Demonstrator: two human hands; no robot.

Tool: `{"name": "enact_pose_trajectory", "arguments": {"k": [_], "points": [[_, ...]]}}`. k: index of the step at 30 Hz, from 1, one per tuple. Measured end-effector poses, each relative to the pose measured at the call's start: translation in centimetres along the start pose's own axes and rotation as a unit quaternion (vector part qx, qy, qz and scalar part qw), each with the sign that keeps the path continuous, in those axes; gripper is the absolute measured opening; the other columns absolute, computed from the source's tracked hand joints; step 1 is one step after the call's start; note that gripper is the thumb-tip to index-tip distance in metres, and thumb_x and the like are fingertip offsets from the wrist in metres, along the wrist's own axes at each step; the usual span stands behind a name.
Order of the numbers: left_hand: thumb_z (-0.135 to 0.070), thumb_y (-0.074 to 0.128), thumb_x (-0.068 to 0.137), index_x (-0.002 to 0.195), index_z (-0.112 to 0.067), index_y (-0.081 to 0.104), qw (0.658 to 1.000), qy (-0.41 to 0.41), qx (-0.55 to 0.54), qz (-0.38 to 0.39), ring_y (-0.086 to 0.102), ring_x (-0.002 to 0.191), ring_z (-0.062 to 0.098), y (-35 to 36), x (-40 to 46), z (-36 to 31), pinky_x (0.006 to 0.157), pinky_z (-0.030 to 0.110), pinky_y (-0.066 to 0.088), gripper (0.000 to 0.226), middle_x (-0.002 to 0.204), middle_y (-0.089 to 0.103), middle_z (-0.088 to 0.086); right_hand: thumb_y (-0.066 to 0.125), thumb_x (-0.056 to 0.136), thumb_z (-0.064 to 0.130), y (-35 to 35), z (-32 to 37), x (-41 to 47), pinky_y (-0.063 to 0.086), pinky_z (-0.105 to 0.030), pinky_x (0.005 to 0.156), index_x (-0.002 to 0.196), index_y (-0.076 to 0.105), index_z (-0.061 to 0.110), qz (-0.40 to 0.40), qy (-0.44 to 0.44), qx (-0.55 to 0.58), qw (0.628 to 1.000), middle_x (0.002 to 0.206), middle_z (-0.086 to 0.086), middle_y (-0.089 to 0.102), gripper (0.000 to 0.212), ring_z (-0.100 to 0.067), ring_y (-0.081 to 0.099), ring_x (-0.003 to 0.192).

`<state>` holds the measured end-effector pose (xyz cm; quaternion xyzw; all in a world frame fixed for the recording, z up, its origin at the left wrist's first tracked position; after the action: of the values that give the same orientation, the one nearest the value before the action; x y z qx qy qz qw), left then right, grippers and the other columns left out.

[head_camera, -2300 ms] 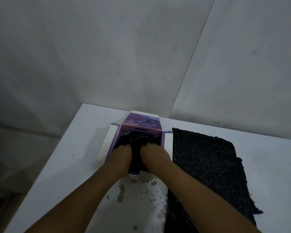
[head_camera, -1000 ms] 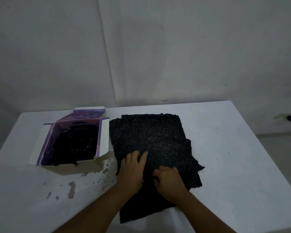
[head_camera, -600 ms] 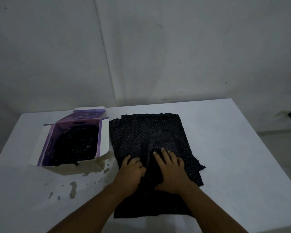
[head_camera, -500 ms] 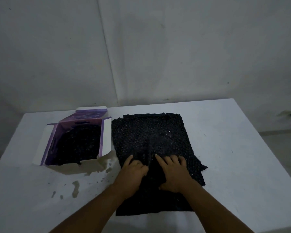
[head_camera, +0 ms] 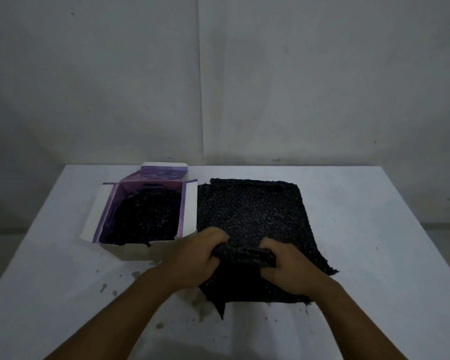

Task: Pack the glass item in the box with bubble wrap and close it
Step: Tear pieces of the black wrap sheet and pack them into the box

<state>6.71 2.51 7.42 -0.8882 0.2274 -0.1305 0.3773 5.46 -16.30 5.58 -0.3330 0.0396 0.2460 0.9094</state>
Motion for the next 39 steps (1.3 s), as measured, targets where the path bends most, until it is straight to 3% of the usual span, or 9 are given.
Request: {"name": "enact_pose_trajectory", "arguments": {"k": [3,7,13,17,21,26,31,34,39], "points": [[-0.005,0.052,0.08,0.102,-0.028,0.048,0.999,-0.028,-0.018,0.001,0.059,0.078,0.014,-4.6,-1.1,-0.5,0.072,0.04,0.052,0.032,0.088,0.061,-0.003,0.058,0.092,0.01,-0.8,5.0,0.2,0.037,-0.029,0.055,0.097,0.053,0.025,0.04,-0.013,0.054,0.998,0.073,-0.002,0.056,0.017,-0.008,0.044,0.055],[0.005,0.052,0.081,0.109,-0.037,0.041,0.993,-0.047,-0.072,-0.077,0.061,0.093,0.009,-11.1,-2.5,0.4,0.081,0.035,0.052,0.051,0.101,0.061,-0.014,0.056,0.098,0.008,-0.2,10.7,2.2,0.05,-0.021,0.088,0.132,0.042,0.032,0.05,-0.061,0.153,0.985,0.118,0.01,0.063,0.044,-0.011,0.063,0.101],[0.013,0.047,0.066,0.087,-0.021,0.048,0.969,-0.02,0.017,-0.245,0.054,0.097,0.022,-18.4,-4.2,3.7,0.085,0.041,0.049,0.04,0.101,0.054,0.001,0.064,0.093,0.01,2.1,15.7,7.1,0.05,-0.025,0.077,0.106,0.056,0.022,-0.04,-0.098,0.205,0.973,0.094,0.01,0.064,0.019,-0.007,0.06,0.086],[0.012,0.054,0.075,0.09,-0.013,0.065,0.945,-0.083,0.102,-0.301,0.054,0.093,0.015,-20.5,-4.6,7.3,0.082,0.028,0.049,0.031,0.114,0.049,0.001,0.069,0.088,0.023,4.8,17.4,10.8,0.044,-0.018,0.094,0.118,0.061,0.026,-0.086,-0.098,0.123,0.984,0.118,0.003,0.052,0.031,-0.003,0.053,0.109],[-0.017,0.066,0.078,0.109,-0.011,0.064,0.959,-0.1,0.147,-0.22,0.051,0.099,0.014,-18.8,-4.3,10.1,0.086,0.022,0.045,0.031,0.128,0.035,0.003,0.056,0.083,0.009,7.7,18.5,13.7,0.025,0.001,0.094,0.134,0.052,0.008,-0.106,-0.127,-0.063,0.984,0.118,-0.002,0.03,0.051,-0.004,0.033,0.105],[-0.035,0.048,0.092,0.102,-0.029,0.046,0.945,-0.117,0.277,-0.131,0.056,0.09,0.021,-16.1,-3.3,12.8,0.083,0.045,0.052,0.012,0.107,0.05,0.002,0.045,0.097,0.014,9.4,18.2,17.2,0.04,-0.037,0.079,0.11,0.059,0.011,-0.179,-0.11,-0.261,0.942,0.102,-0.004,0.05,0.019,-0.012,0.048,0.092],[-0.017,0.074,0.069,0.1,-0.001,0.068,0.904,-0.119,0.398,-0.099,0.054,0.101,0.036,-14.7,-2.9,12.9,0.086,0.044,0.045,0.035,0.104,0.064,0.019,0.071,0.071,0.012,10.2,18.9,19.3,0.036,-0.036,0.067,0.064,0.066,0.014,-0.16,-0.103,-0.488,0.852,0.069,-0.006,0.062,0.008,-0.028,0.052,0.078],[-0.016,0.078,0.069,0.098,0.0,0.068,0.893,-0.133,0.429,-0.029,0.057,0.097,0.034,-12.8,-2.3,13.6,0.081,0.04,0.049,0.034,0.097,0.068,0.02,0.069,0.079,0.006,11.7,18.8,20.6,0.044,-0.032,0.066,0.072,0.068,0.012,-0.097,-0.073,-0.498,0.859,0.076,-0.008,0.066,0.009,-0.026,0.057,0.079],[-0.017,0.073,0.078,0.147,-0.006,0.016,0.92,-0.275,0.269,0.072,0.031,0.136,0.037,-9.8,-1.9,17.7,0.105,0.044,0.04,0.09,0.151,0.026,0.024,0.054,0.093,0.005,14.3,16.2,21.0,0.051,-0.034,0.075,0.109,0.059,-0.002,0.007,-0.027,-0.514,0.858,0.109,-0.02,0.06,0.018,-0.03,0.058,0.095]]}}
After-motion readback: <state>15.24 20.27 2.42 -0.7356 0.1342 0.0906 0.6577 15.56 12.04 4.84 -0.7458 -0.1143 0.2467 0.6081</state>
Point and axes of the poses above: each hand's wrist, its own x-axis towards the middle knuckle, its own y-axis out of the palm, z = x × y, the point moved 8 cm from there along x, towards the middle knuckle
